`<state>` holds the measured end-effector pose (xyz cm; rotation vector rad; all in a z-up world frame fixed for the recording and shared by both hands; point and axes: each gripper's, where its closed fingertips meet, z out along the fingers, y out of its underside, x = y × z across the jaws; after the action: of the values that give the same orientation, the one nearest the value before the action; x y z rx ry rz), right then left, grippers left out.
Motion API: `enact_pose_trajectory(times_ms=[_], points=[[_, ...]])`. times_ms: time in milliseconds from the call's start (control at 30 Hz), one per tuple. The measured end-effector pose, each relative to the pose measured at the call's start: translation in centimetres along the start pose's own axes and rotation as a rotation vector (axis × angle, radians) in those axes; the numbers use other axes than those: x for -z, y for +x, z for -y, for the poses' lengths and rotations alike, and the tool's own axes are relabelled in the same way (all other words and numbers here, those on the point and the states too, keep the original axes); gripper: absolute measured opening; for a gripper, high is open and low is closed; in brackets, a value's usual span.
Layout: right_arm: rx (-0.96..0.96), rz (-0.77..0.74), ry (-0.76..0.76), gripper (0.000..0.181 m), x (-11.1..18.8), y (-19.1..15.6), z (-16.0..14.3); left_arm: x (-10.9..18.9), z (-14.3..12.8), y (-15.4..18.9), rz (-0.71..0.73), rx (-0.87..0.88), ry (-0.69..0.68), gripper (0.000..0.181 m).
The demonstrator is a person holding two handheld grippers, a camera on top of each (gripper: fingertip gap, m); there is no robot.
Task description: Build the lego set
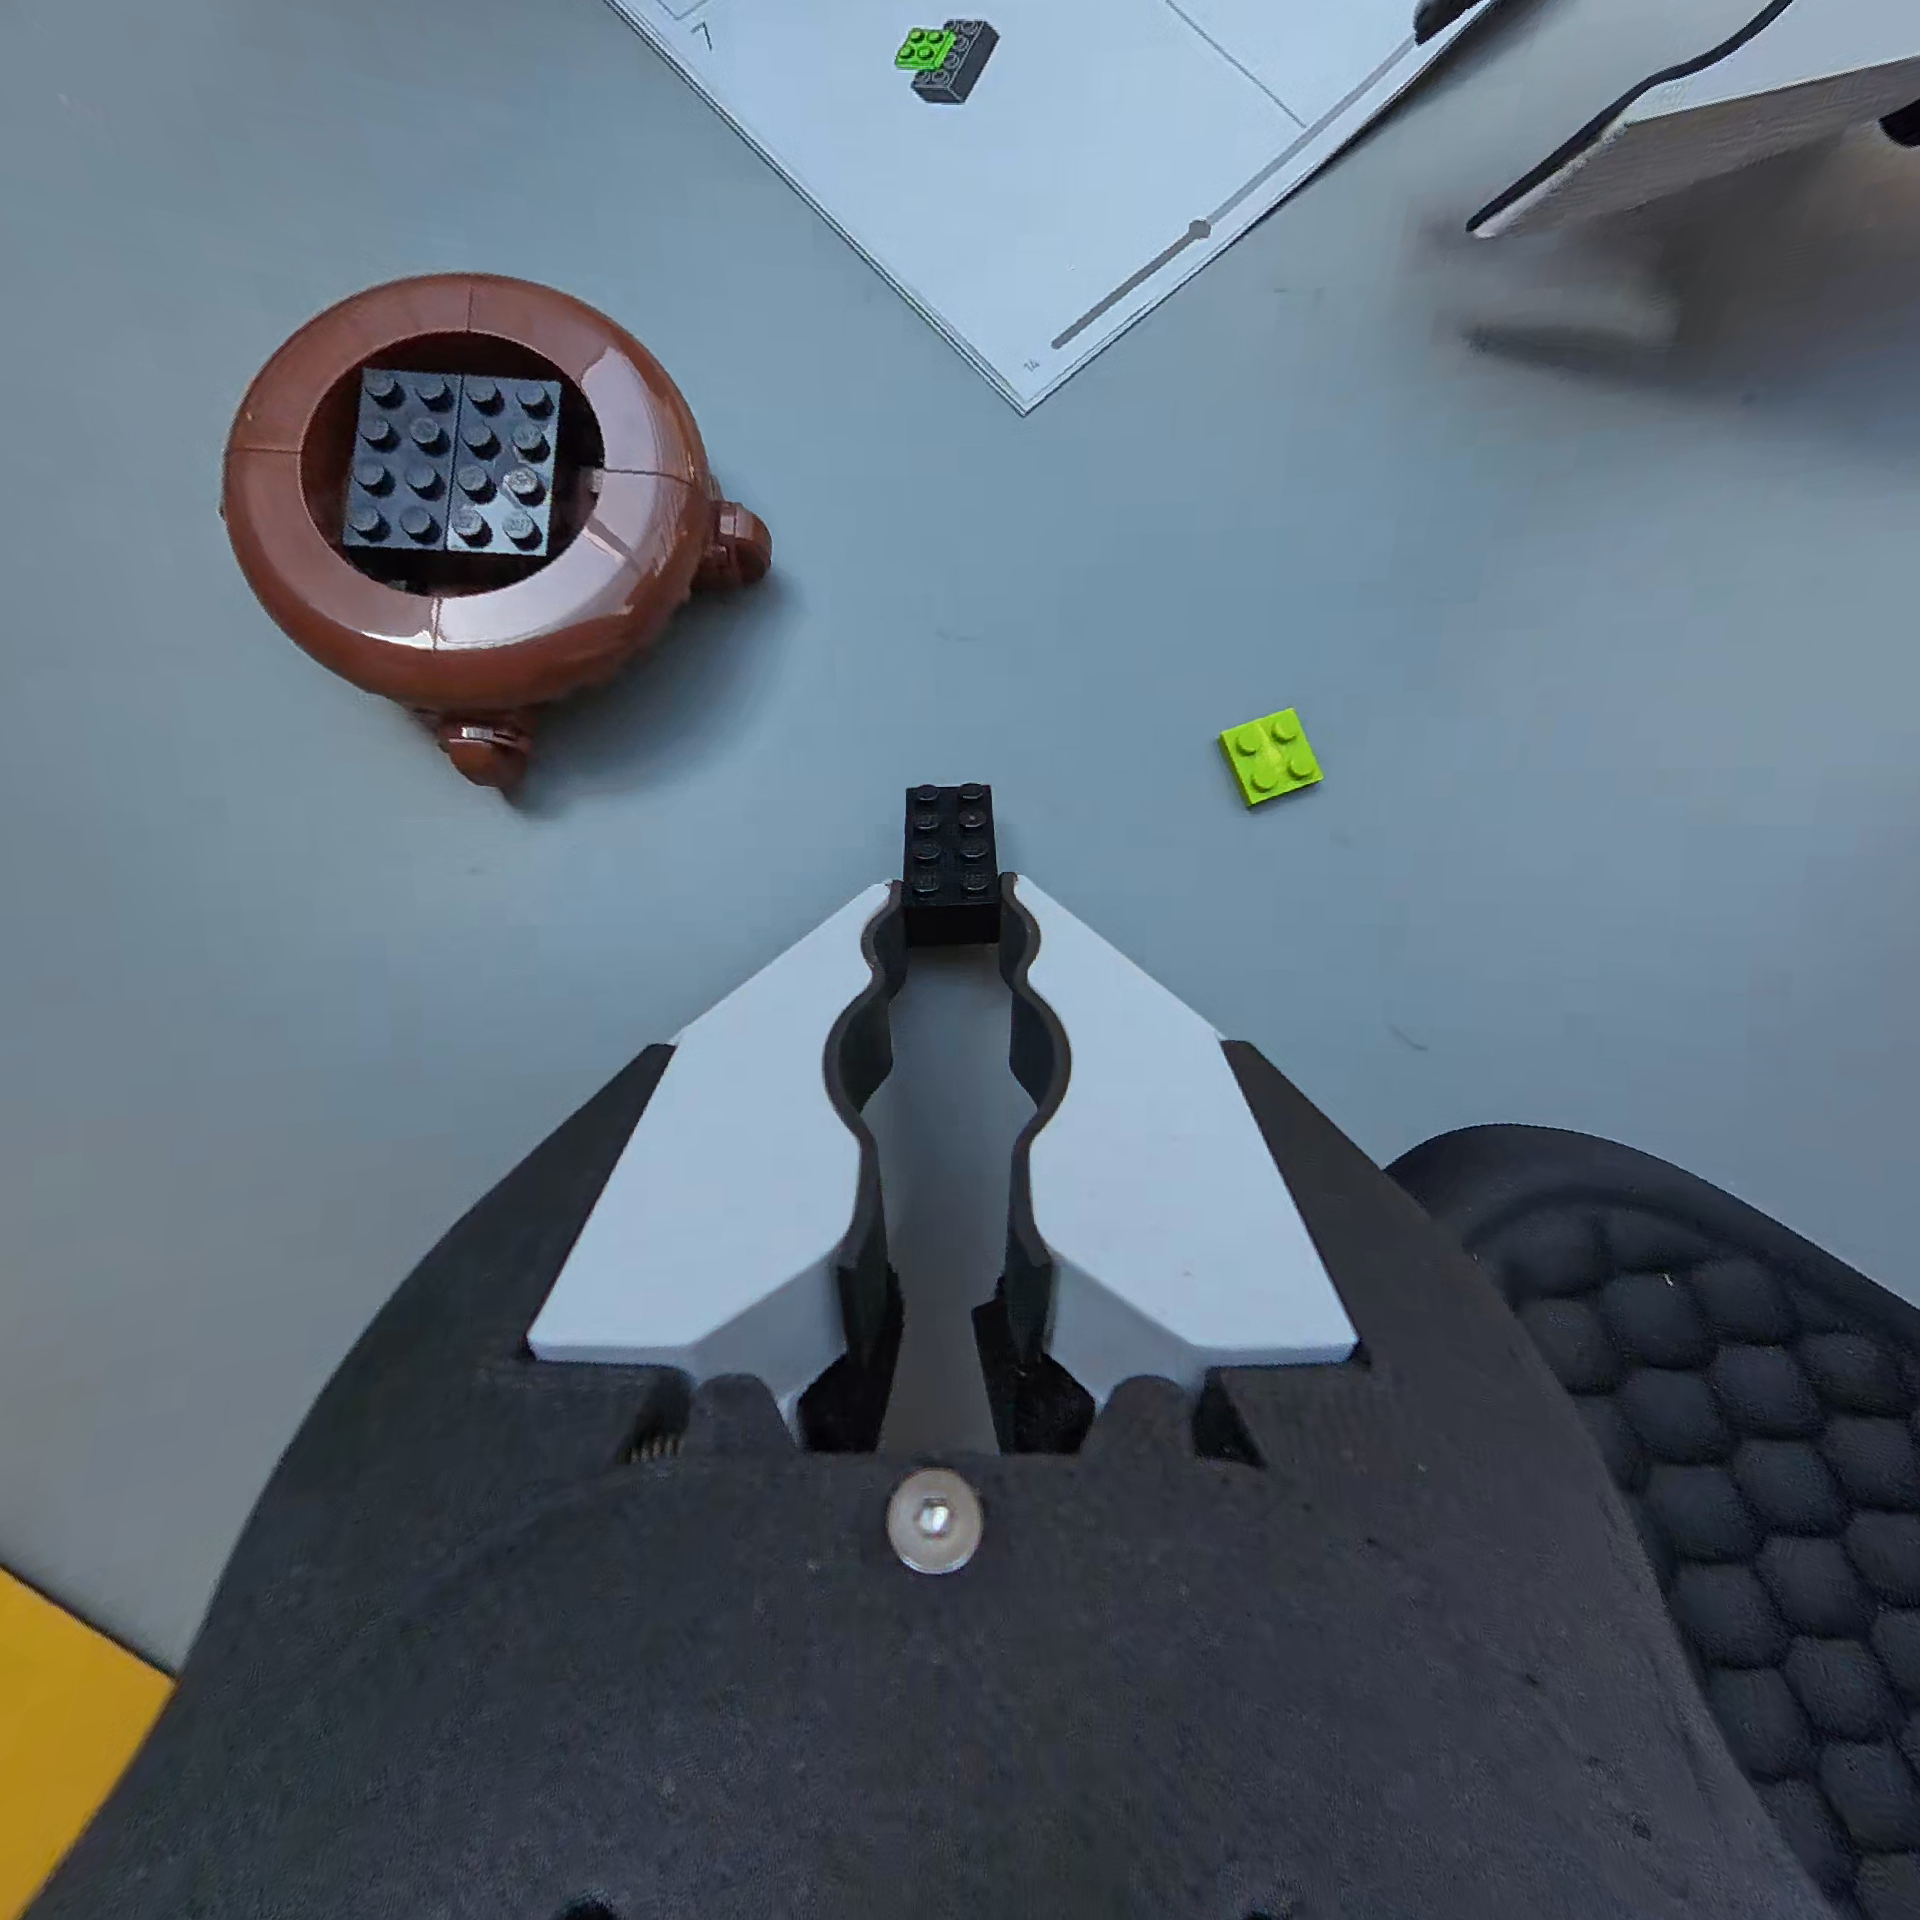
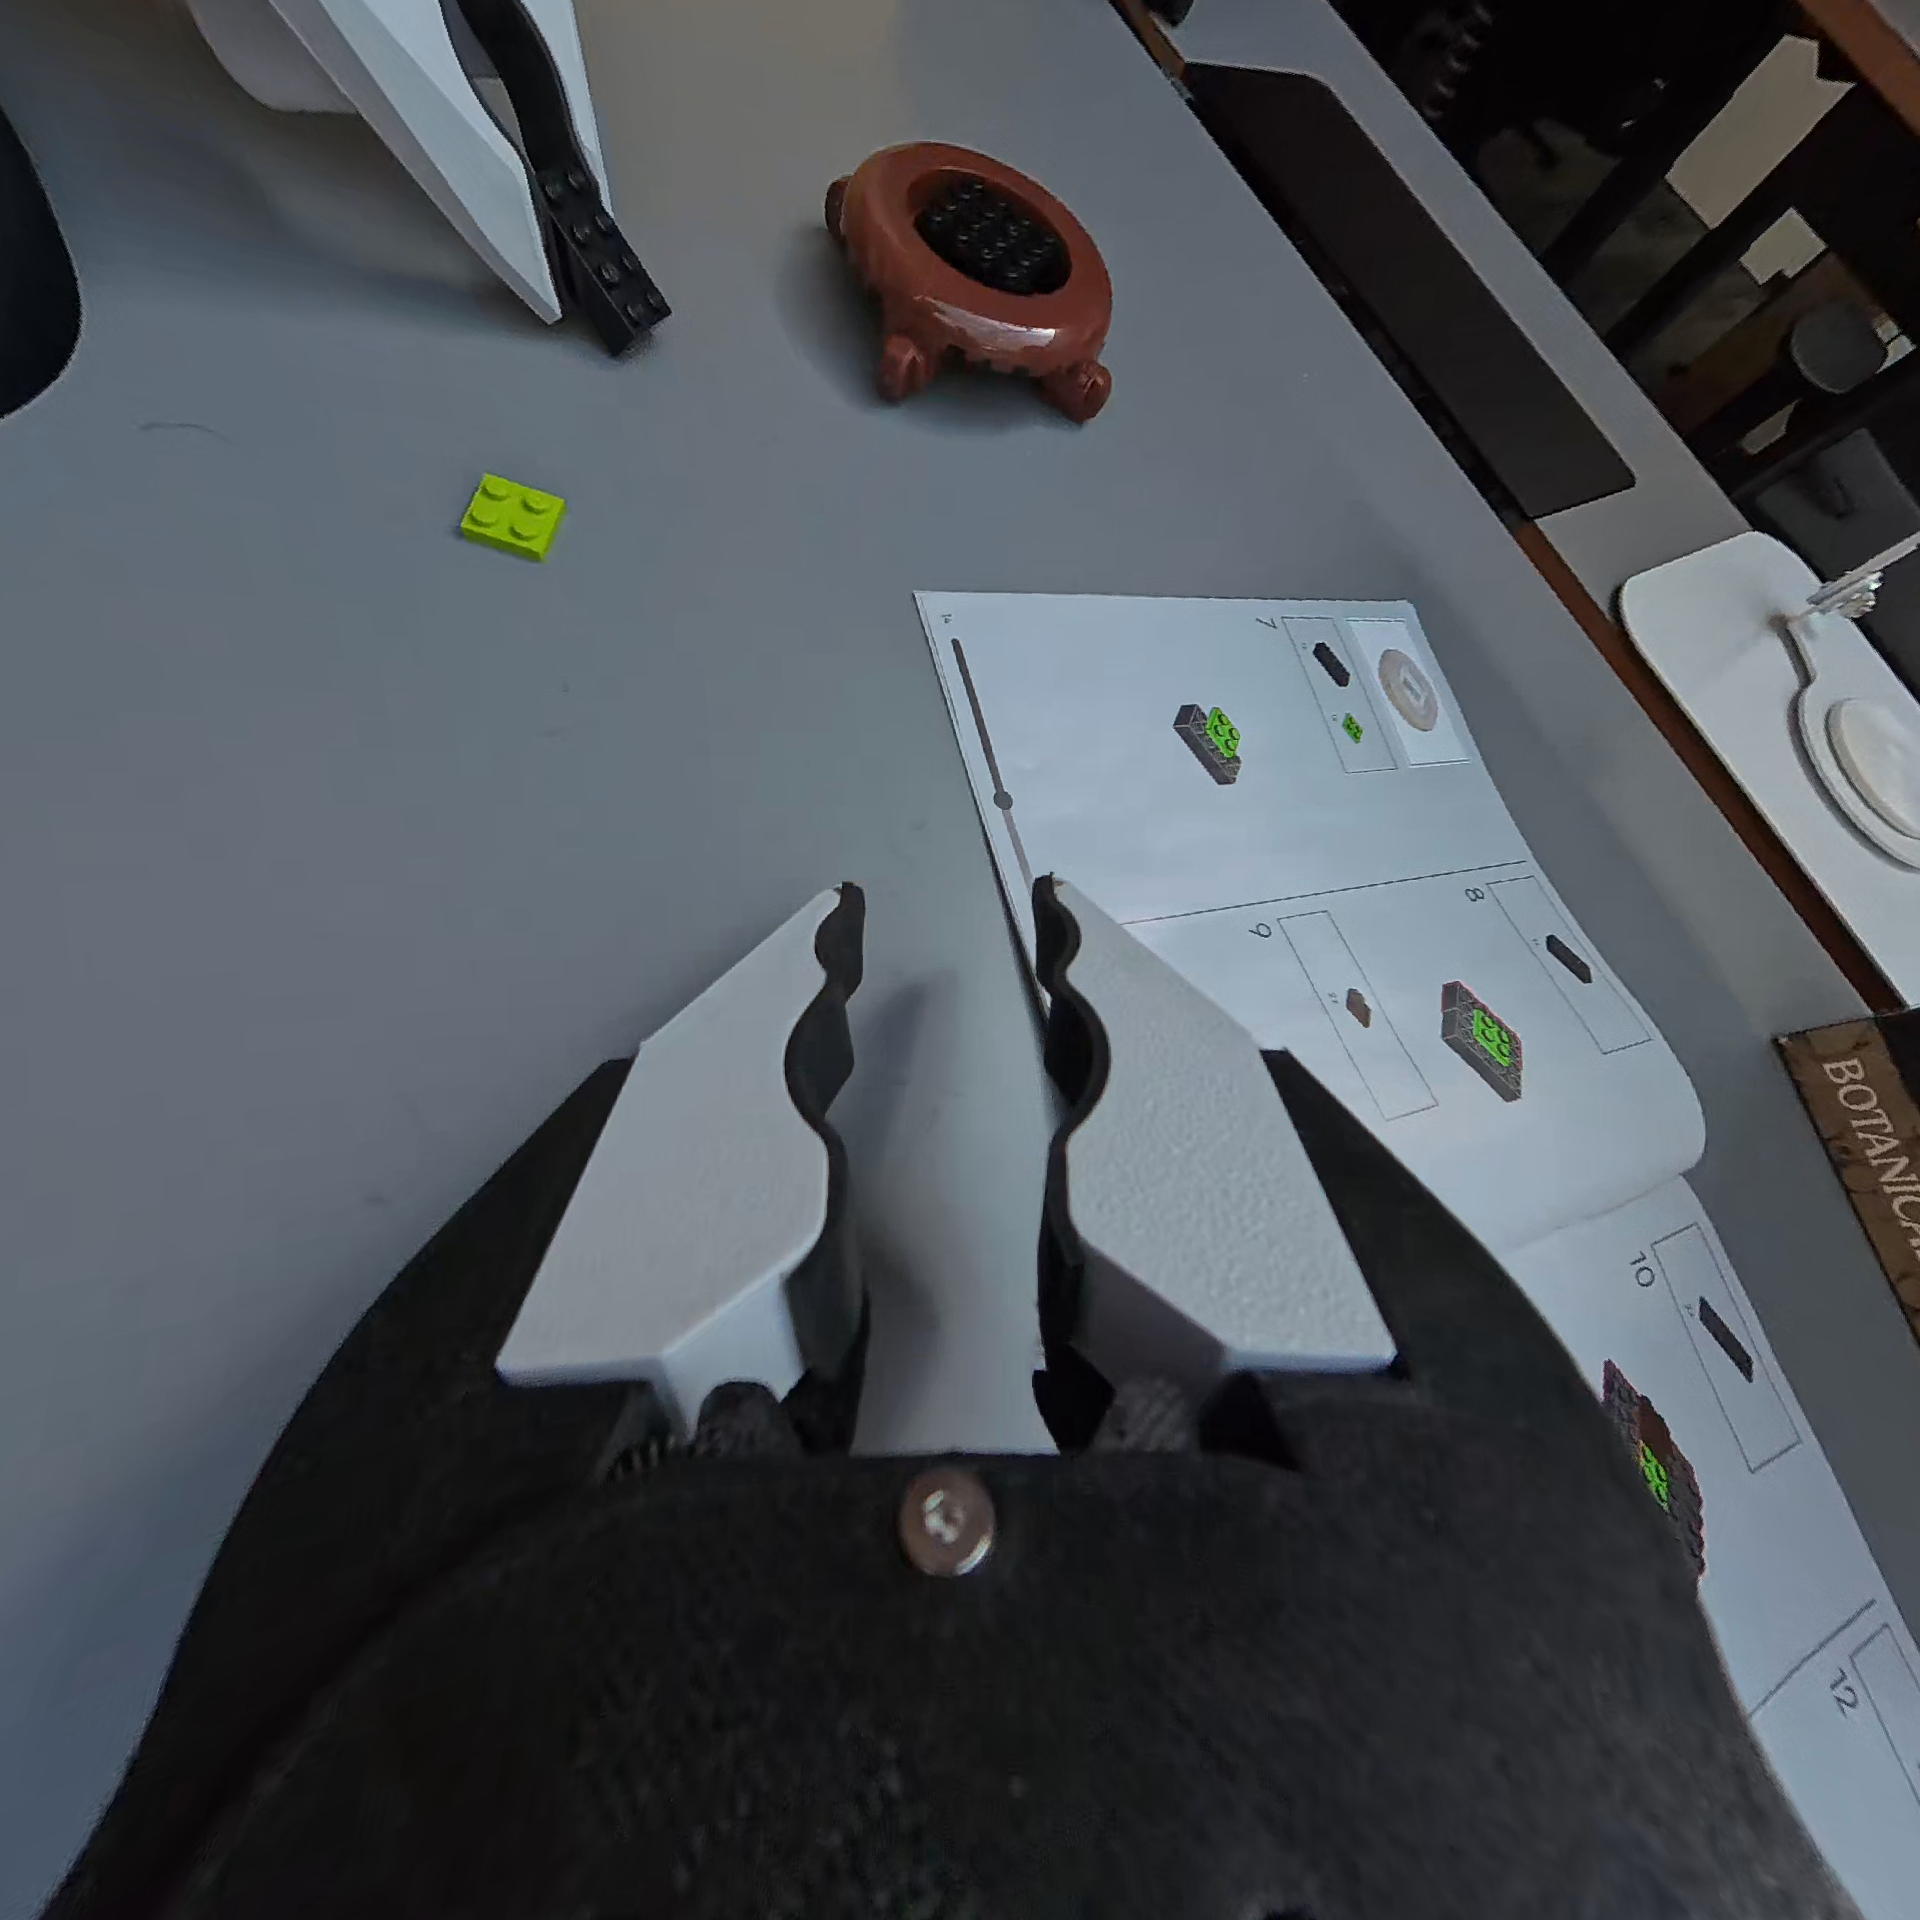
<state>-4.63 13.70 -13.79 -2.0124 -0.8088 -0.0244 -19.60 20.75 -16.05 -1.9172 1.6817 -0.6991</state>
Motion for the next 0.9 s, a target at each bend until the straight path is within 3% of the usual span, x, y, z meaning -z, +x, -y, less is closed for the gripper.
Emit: enact_pose_trajectory(times_ms=[33, 367, 467, 633, 767, 900], points=[[0.005, -0.002, -0.004, 0.033, 0.0, 0.0, -0.1, 0.1, -0.1, 0.0, -0.004, 0.005, -0.001, 0.015], [0.01, -0.036, -0.012, 0.034, 0.5, 1.0, -0.3, 1.0, -0.9, -0.6, 0.018, 0.011, -0.036, 0.029], [0.049, -0.003, -0.008, 0.039, 0.2, 1.1, -0.2, 1.7, 0.4, -0.5, 0.021, 0.029, 0.032, 0.031], [0.269, -0.075, -0.153, 0.041, 1.5, 3.5, -1.7, 2.5, 3.3, 1.5, -0.019, -0.017, 0.166, 0.027], [0.267, 0.001, -0.181, 0.041, 2.7, 4.3, -3.1, 1.6, 3.0, 2.5, 0.005, -0.114, 0.128, 0.025], [0.236, 0.082, -0.158, 0.041, 2.0, 3.4, -2.9, 0.9, 2.9, 3.6, -0.014, -0.145, 0.109, 0.025]])
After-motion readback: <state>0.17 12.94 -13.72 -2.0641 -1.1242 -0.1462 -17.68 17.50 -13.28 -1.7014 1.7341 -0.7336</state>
